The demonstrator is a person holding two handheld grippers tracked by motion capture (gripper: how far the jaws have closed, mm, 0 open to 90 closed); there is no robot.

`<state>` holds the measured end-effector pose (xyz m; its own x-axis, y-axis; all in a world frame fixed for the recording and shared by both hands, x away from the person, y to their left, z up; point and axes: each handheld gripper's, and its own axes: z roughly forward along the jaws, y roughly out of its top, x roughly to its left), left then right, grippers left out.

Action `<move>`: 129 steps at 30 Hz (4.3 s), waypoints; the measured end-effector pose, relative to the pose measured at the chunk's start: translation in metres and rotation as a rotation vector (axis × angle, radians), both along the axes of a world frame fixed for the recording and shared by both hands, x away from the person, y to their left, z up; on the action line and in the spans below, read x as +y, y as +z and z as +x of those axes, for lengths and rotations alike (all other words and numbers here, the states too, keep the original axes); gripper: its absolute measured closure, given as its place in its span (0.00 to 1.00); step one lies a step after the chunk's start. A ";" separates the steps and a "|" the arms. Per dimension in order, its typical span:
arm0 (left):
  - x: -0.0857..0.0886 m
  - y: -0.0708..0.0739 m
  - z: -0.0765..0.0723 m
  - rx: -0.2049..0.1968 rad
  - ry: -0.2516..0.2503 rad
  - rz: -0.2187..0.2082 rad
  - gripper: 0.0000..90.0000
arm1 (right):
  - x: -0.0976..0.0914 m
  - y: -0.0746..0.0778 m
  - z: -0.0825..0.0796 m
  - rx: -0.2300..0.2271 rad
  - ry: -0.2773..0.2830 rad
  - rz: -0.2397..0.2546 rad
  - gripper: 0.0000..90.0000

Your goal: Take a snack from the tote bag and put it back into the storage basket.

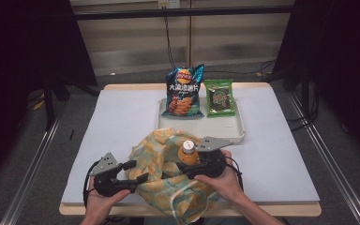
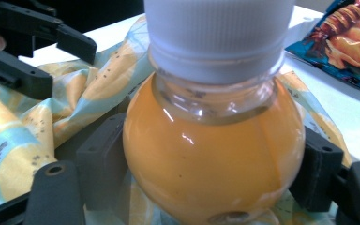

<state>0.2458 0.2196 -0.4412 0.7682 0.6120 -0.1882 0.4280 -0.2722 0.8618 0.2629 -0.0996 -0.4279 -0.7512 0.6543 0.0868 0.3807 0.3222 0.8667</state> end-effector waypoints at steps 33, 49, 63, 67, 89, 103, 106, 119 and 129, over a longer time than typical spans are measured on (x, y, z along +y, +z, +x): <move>0.004 0.003 0.001 -0.014 0.010 -0.034 0.15 | -0.012 0.039 0.043 0.009 0.292 0.114 0.34; 0.009 0.002 0.001 -0.012 0.023 -0.041 0.12 | -0.008 0.077 0.073 -0.046 0.333 0.115 0.34; 0.003 0.001 0.000 -0.010 0.000 -0.028 0.13 | -0.006 0.092 0.111 -0.073 0.310 0.100 0.34; 0.003 0.001 -0.001 -0.007 0.000 -0.026 0.13 | -0.006 0.089 0.126 -0.064 0.295 0.087 0.34; 0.004 0.002 -0.002 -0.013 -0.011 -0.026 0.13 | 0.001 0.044 0.186 0.007 0.192 0.018 0.34; 0.005 0.003 -0.002 -0.015 -0.012 -0.029 0.13 | 0.005 0.013 0.194 0.059 0.198 -0.027 0.34; 0.005 0.003 -0.002 -0.018 -0.014 -0.029 0.13 | 0.006 0.009 0.192 0.067 0.203 -0.038 0.34; 0.003 0.003 -0.001 -0.019 -0.019 -0.019 0.13 | 0.003 0.004 0.182 0.049 0.195 -0.046 0.32; 0.003 0.003 -0.002 -0.018 -0.021 -0.017 0.13 | 0.006 0.002 0.171 0.067 0.068 0.003 0.18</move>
<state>0.2437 0.2229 -0.4386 0.7839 0.5928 -0.1847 0.4069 -0.2658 0.8739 0.4340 -0.0936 -0.4257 -0.7863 0.6017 0.1404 0.4156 0.3469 0.8408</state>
